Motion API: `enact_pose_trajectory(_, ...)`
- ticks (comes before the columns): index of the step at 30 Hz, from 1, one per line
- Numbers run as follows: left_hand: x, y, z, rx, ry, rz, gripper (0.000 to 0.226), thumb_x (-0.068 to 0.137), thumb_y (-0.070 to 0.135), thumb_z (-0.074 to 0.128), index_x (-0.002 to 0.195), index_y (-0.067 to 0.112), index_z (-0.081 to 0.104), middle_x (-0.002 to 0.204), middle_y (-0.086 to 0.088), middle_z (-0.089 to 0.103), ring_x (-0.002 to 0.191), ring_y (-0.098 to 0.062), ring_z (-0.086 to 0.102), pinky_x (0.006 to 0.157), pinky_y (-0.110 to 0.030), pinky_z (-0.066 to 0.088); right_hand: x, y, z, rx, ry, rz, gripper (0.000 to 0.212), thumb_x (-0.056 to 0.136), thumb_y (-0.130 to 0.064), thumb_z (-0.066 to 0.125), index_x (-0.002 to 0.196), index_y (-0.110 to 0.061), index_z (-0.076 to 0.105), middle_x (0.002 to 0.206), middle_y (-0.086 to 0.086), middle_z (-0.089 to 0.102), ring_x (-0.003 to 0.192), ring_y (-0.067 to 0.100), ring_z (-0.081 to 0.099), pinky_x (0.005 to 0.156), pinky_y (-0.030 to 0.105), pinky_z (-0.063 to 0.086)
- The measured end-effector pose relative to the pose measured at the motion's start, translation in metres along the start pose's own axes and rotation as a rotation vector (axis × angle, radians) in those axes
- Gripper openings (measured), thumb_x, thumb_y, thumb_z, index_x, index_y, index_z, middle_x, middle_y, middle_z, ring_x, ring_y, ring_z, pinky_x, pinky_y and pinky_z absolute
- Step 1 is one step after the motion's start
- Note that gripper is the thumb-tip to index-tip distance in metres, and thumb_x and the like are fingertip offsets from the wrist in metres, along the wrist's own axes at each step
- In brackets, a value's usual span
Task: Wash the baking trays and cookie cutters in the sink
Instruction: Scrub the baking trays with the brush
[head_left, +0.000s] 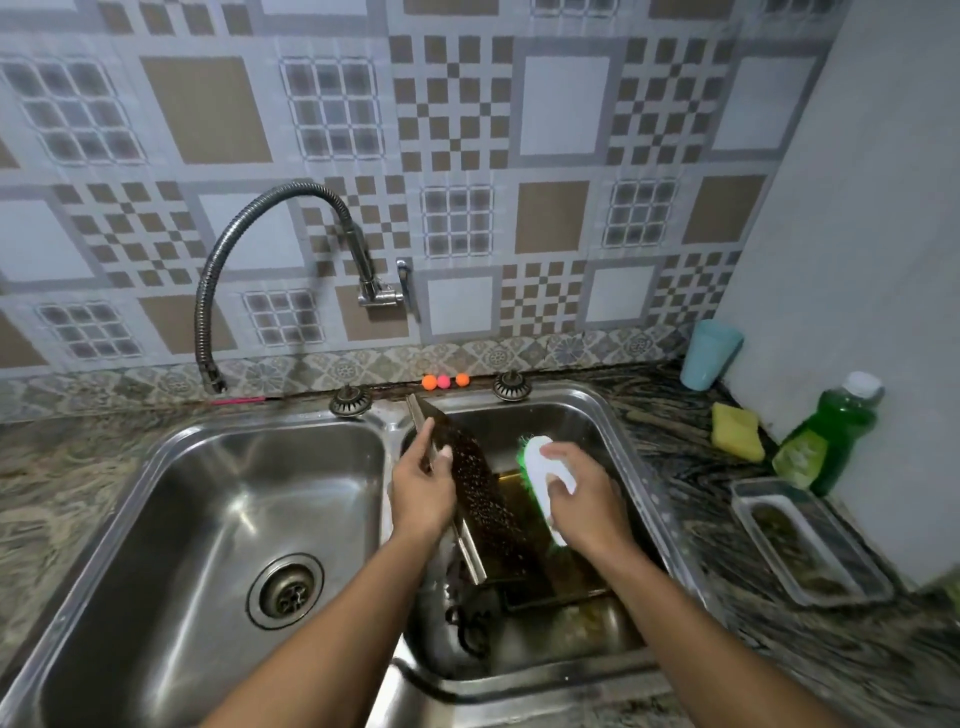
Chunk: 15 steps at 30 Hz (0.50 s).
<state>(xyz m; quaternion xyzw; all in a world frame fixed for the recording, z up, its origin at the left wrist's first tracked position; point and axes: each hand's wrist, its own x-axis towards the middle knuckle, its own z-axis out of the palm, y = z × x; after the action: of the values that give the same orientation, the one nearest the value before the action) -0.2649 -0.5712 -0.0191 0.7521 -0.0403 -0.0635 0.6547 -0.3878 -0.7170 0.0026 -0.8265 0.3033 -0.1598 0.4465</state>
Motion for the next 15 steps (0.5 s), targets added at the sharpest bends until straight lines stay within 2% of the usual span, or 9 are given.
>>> enact_pose_trajectory(1, -0.006, 0.005, 0.007, 0.018, -0.005, -0.004, 0.046, 0.099, 0.018, 0.06, 0.141, 0.038, 0.053, 0.083, 0.023, 0.064, 0.064, 0.008, 0.05, 0.061, -0.005, 0.045, 0.001, -0.006, -0.005, -0.026, -0.057, -0.055, 0.036, 0.09, -0.023, 0.059, 0.109, -0.053, 0.059, 0.13, -0.01, 0.063, 0.106, 0.023, 0.066, 0.094, 0.037, 0.053)
enact_pose_trajectory(2, -0.009, 0.008, 0.015, 0.032, 0.003, -0.008, 0.047, 0.098, 0.019, 0.062, 0.139, 0.041, 0.054, 0.088, 0.021, 0.067, 0.068, 0.005, 0.054, 0.067, -0.012, 0.052, -0.001, -0.013, -0.011, -0.068, -0.119, -0.105, 0.034, 0.088, -0.026, 0.062, 0.114, -0.048, 0.059, 0.129, -0.008, 0.062, 0.11, 0.02, 0.063, 0.095, 0.035, 0.052)
enact_pose_trajectory(3, -0.013, 0.011, 0.022, 0.046, 0.02, -0.016, 0.046, 0.096, 0.022, 0.063, 0.137, 0.043, 0.055, 0.101, 0.013, 0.072, 0.08, -0.003, 0.063, 0.081, -0.025, 0.057, -0.004, -0.019, -0.016, -0.122, -0.182, -0.151, 0.037, 0.085, -0.034, 0.066, 0.118, -0.047, 0.057, 0.126, -0.006, 0.061, 0.11, 0.018, 0.061, 0.095, 0.033, 0.05)
enact_pose_trajectory(4, -0.016, 0.015, 0.029, 0.072, 0.045, -0.031, 0.046, 0.094, 0.026, 0.064, 0.135, 0.045, 0.056, 0.115, 0.006, 0.072, 0.096, -0.013, 0.067, 0.094, -0.037, 0.056, -0.009, -0.022, -0.019, -0.172, -0.244, -0.189, 0.043, 0.08, -0.044, 0.069, 0.12, -0.049, 0.053, 0.124, -0.006, 0.058, 0.106, 0.017, 0.062, 0.093, 0.031, 0.049)
enact_pose_trajectory(6, -0.022, 0.025, 0.041, 0.075, 0.091, -0.082, 0.047, 0.092, 0.029, 0.065, 0.135, 0.046, 0.056, 0.124, 0.001, 0.069, 0.112, -0.022, 0.064, 0.103, -0.044, 0.051, -0.017, -0.021, -0.024, -0.231, -0.34, -0.231, 0.054, 0.072, -0.054, 0.069, 0.121, -0.05, 0.047, 0.123, -0.008, 0.053, 0.099, 0.018, 0.063, 0.087, 0.027, 0.046)
enact_pose_trajectory(8, -0.032, 0.038, 0.051, 0.068, 0.109, -0.103, 0.049, 0.093, 0.026, 0.065, 0.138, 0.04, 0.055, 0.126, 0.0, 0.067, 0.111, -0.021, 0.065, 0.102, -0.038, 0.051, -0.023, -0.012, -0.025, -0.289, -0.332, -0.277, 0.056, 0.073, -0.049, 0.067, 0.124, -0.049, 0.044, 0.127, -0.006, 0.049, 0.103, 0.023, 0.062, 0.088, 0.029, 0.046)
enact_pose_trajectory(10, -0.039, 0.046, 0.061, 0.068, 0.067, -0.086, 0.052, 0.093, 0.022, 0.064, 0.142, 0.036, 0.053, 0.131, 0.001, 0.065, 0.112, -0.019, 0.066, 0.101, -0.038, 0.053, -0.025, -0.004, -0.026, -0.358, -0.232, -0.348, 0.053, 0.081, -0.035, 0.061, 0.129, -0.046, 0.042, 0.129, -0.004, 0.047, 0.11, 0.027, 0.057, 0.094, 0.034, 0.047)
enact_pose_trajectory(13, -0.046, 0.051, 0.071, -0.062, -0.112, -0.119, 0.059, 0.091, 0.018, 0.063, 0.144, 0.039, 0.047, 0.126, -0.005, 0.068, 0.097, -0.022, 0.072, 0.081, -0.044, 0.062, -0.025, 0.007, -0.03, -0.309, -0.121, -0.395, 0.059, 0.087, -0.017, 0.057, 0.138, -0.043, 0.045, 0.126, -0.002, 0.046, 0.107, 0.024, 0.057, 0.091, 0.035, 0.051)
enact_pose_trajectory(15, -0.054, 0.054, 0.072, -0.089, -0.163, -0.14, 0.058, 0.093, 0.02, 0.064, 0.145, 0.038, 0.045, 0.118, -0.007, 0.069, 0.092, -0.02, 0.071, 0.075, -0.038, 0.061, -0.02, 0.013, -0.031, -0.196, -0.056, -0.368, 0.056, 0.087, -0.01, 0.059, 0.134, -0.038, 0.052, 0.125, 0.0, 0.046, 0.105, 0.023, 0.058, 0.087, 0.035, 0.054)
